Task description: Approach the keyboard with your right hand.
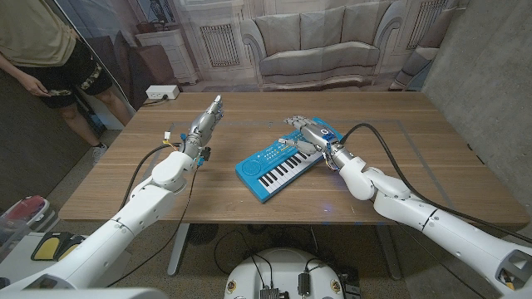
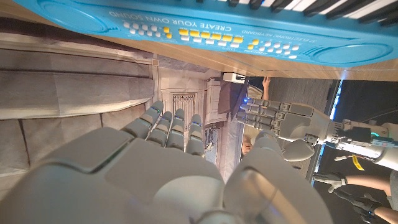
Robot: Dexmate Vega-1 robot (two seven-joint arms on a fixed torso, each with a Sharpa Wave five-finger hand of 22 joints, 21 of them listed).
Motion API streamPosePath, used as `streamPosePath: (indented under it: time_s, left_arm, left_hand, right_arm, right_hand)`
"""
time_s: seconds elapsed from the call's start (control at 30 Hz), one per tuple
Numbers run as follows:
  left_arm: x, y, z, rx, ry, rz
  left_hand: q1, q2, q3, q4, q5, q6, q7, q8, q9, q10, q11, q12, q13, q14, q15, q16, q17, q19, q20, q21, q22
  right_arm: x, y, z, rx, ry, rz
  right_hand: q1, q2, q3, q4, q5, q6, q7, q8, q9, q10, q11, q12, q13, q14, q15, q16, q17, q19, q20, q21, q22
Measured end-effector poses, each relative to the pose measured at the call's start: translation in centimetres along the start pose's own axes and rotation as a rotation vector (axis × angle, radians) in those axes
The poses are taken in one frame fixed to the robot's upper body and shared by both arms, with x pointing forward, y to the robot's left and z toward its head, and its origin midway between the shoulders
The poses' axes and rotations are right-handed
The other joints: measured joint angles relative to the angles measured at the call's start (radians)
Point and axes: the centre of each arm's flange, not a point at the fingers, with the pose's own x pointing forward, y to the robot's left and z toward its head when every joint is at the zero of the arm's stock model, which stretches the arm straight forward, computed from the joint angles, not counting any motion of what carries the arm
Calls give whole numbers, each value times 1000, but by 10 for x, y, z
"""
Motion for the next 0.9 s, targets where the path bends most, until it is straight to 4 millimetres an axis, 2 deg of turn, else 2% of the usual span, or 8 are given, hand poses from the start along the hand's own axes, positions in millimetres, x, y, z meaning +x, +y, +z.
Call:
streamPosePath:
  time_s: [0.9]
  left_arm:
    - [-3,1,1,11,5,-8]
  left_hand:
    - [3,3,-4,-4,0,0,0,0,0,0,0,0,0,0,0,0,0,0,0,0,0]
  right_arm:
    - [-3,16,-1,-20,20,46]
  right_hand:
    - [-4,-4,-1,-1,8,-2,-5,0,5,0,0,0,0,0,0,0,-3,-4,4,0,0]
